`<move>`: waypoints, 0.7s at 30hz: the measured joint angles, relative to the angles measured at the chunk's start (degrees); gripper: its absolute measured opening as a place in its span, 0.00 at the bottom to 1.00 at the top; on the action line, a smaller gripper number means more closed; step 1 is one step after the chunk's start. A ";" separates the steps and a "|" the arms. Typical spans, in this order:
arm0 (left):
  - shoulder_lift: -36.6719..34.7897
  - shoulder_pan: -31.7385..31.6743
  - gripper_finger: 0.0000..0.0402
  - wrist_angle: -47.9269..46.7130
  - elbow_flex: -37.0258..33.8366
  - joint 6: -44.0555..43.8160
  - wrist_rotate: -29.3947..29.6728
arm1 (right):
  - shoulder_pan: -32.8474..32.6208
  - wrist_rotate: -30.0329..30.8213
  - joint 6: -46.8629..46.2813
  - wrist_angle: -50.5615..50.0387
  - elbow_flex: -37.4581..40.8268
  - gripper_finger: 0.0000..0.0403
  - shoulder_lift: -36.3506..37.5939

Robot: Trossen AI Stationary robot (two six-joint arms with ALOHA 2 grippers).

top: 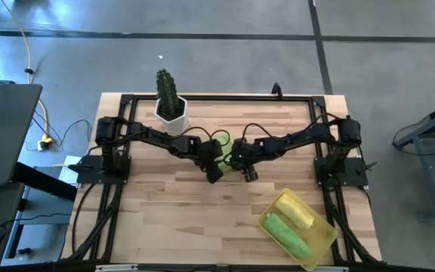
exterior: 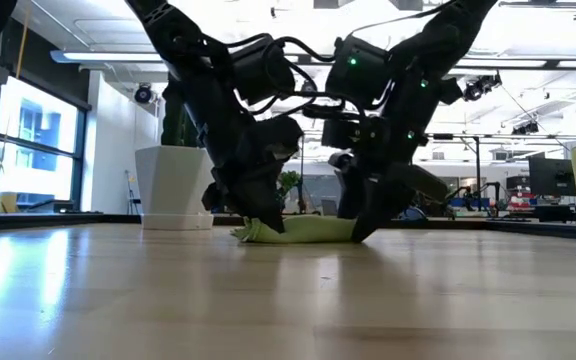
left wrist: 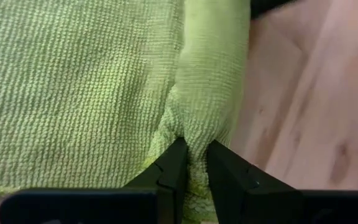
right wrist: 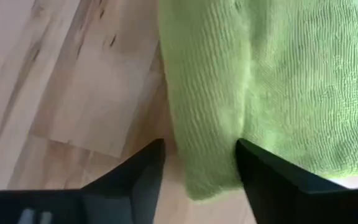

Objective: Roll microfiber towels into tight, uniform cylinder then place into a basket
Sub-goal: Roll the light green towel

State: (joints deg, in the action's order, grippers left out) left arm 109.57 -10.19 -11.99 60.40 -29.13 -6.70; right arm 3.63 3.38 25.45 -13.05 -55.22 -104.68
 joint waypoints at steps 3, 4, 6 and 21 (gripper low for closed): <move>-1.36 0.90 0.13 -0.40 -0.27 2.35 -1.05 | 0.46 -0.99 -1.73 -0.67 0.02 0.38 -0.07; -2.17 1.05 0.13 -0.68 -0.30 2.74 -0.99 | 0.71 -1.60 -2.79 -0.92 0.02 0.33 -0.08; -4.04 1.15 0.13 -0.72 -0.19 3.62 -0.97 | 1.22 -2.94 -4.97 -1.27 0.02 0.23 -0.51; -6.08 5.34 0.13 -9.00 0.03 6.24 5.55 | 4.07 -25.19 -13.47 -1.65 0.20 0.01 -1.16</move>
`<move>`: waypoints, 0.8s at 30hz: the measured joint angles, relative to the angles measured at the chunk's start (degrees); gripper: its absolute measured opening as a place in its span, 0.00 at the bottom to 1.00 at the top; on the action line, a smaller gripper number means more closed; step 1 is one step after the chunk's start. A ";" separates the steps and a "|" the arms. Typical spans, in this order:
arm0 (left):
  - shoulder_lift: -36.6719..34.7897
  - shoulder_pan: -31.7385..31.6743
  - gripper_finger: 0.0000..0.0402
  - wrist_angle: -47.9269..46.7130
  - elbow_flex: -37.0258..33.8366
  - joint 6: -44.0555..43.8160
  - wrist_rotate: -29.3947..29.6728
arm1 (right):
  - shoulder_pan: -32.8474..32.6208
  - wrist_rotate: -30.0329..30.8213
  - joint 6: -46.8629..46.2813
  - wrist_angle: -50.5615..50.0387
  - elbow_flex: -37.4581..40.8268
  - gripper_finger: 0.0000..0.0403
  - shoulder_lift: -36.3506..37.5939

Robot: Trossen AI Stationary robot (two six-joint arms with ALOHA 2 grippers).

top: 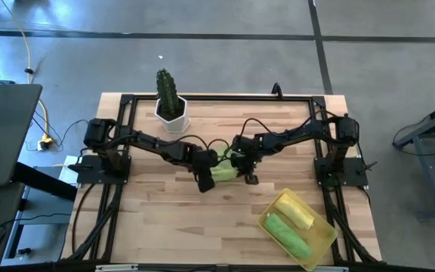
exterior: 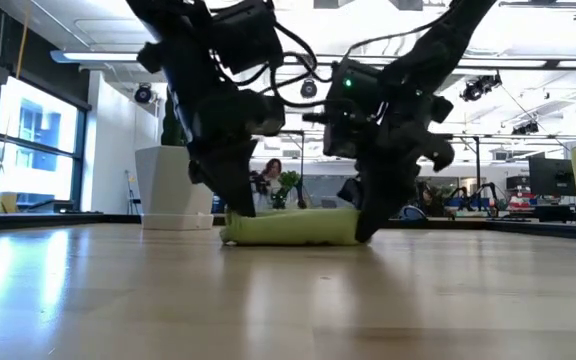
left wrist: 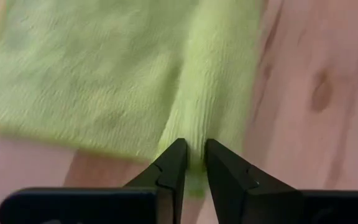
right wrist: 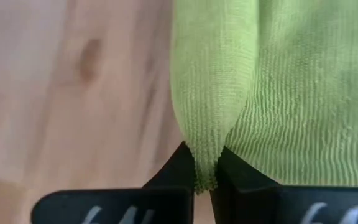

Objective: Roll microfiber towels into tight, uniform cylinder then place into a basket
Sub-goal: Roll the light green towel

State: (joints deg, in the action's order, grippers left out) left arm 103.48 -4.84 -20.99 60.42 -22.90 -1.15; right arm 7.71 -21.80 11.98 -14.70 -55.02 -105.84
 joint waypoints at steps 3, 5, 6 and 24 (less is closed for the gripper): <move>-0.20 1.43 0.13 -1.49 0.00 2.48 3.73 | 1.48 -7.52 -2.17 -0.93 0.15 0.01 -0.21; -0.22 2.61 0.13 -1.72 0.00 5.76 7.44 | 2.41 -11.50 -3.80 -1.60 0.30 0.01 -0.30; -0.22 3.28 0.13 -1.97 0.00 7.52 9.36 | 2.86 -13.29 -4.54 -1.62 0.30 0.01 -0.33; -0.37 19.62 0.13 0.28 3.06 22.95 32.46 | 6.18 -25.47 -16.88 -2.81 -0.35 0.00 -6.56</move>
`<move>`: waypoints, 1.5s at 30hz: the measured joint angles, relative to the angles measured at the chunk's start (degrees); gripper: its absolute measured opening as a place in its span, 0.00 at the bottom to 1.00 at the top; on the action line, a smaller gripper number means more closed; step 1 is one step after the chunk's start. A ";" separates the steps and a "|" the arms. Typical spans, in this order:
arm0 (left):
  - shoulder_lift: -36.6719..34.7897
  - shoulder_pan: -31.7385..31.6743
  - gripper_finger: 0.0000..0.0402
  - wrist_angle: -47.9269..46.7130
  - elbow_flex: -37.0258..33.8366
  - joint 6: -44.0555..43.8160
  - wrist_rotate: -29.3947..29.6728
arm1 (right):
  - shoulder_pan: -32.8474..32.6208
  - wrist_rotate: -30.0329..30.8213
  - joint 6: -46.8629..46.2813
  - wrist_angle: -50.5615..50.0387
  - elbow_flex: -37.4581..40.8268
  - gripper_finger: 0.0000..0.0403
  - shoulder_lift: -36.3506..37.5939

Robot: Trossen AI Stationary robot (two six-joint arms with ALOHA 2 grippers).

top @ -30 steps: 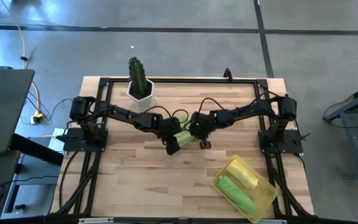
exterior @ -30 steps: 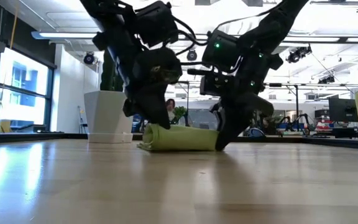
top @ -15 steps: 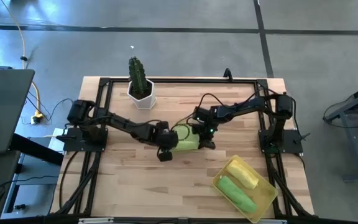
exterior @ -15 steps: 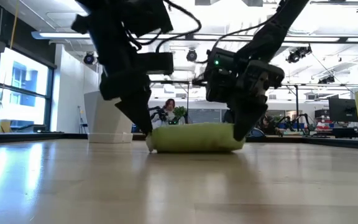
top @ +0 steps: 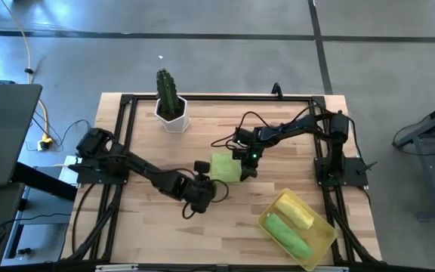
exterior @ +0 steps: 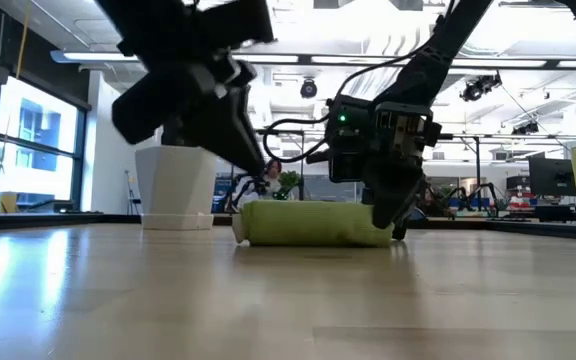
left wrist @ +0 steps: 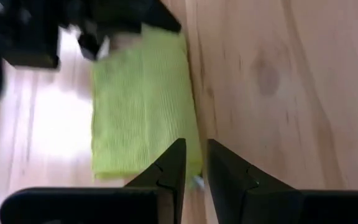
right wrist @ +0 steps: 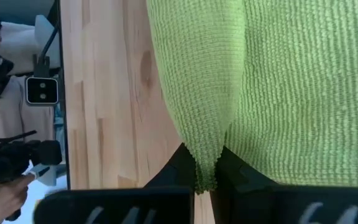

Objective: Roll microfiber towels into tight, uniform cylinder then place into a basket
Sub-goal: Roll the light green towel

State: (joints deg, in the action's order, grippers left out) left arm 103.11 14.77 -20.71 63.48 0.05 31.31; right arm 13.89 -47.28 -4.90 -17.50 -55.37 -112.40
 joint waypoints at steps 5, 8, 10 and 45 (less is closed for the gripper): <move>0.71 -1.22 0.14 3.37 0.13 -3.31 -2.53 | -0.02 0.08 -0.44 0.23 0.00 0.00 0.00; 1.84 -3.35 0.17 3.48 0.04 -3.88 -6.47 | -0.02 0.15 -0.86 0.43 0.04 0.00 0.00; 2.38 -4.49 0.19 3.37 0.04 -3.77 -7.62 | -0.02 0.19 -0.88 0.55 0.09 0.00 0.01; 7.26 -18.28 0.04 3.88 0.11 -15.37 -40.66 | -1.28 16.54 20.32 -12.87 -3.32 0.35 10.37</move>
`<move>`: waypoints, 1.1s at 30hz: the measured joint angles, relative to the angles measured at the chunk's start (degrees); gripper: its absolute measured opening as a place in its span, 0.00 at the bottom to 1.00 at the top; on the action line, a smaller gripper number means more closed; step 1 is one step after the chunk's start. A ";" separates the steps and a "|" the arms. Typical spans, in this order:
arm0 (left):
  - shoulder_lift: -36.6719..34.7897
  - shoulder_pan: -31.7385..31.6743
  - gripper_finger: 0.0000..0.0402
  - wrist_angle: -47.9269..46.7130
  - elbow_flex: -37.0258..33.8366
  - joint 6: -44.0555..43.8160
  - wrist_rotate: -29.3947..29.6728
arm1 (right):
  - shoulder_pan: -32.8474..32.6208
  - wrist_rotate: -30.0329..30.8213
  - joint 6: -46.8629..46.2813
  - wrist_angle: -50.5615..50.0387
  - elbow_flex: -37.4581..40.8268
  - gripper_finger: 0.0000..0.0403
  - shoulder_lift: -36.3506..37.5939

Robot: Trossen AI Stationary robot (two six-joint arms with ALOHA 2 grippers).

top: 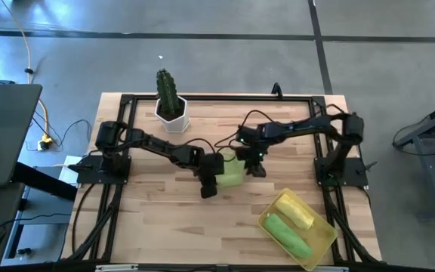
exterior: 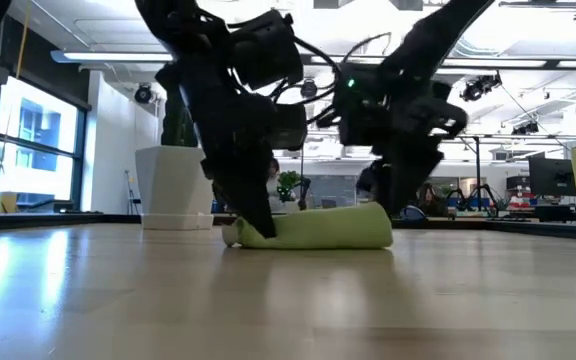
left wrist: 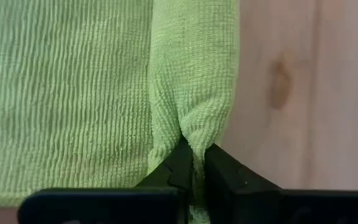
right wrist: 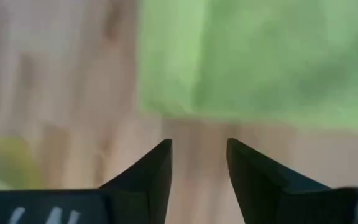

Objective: Roll microfiber towels into tight, uniform cylinder then place into a basket
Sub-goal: Roll the light green towel

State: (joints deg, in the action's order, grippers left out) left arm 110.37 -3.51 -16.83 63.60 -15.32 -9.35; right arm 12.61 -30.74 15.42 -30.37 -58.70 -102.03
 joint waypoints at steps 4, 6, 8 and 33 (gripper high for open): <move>0.39 -1.20 0.03 -0.04 -0.03 -2.34 -6.40 | -3.50 13.37 3.40 -1.40 -0.06 0.37 5.21; 0.46 -2.26 0.03 -0.19 -0.09 -3.07 -9.33 | -6.48 18.65 5.05 -1.23 -0.06 0.37 6.71; 0.55 -3.58 0.03 -0.34 -0.14 -3.97 -11.79 | -9.92 22.19 6.20 -0.04 -0.06 0.37 7.86; 0.24 -6.86 0.03 -1.08 -1.69 -10.00 -12.33 | -25.53 48.36 3.98 14.40 -0.23 0.46 -3.52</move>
State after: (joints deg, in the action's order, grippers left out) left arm 110.61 -10.37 -17.91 61.91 -25.32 -21.68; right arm -12.92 17.62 19.41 -15.97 -58.92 -105.56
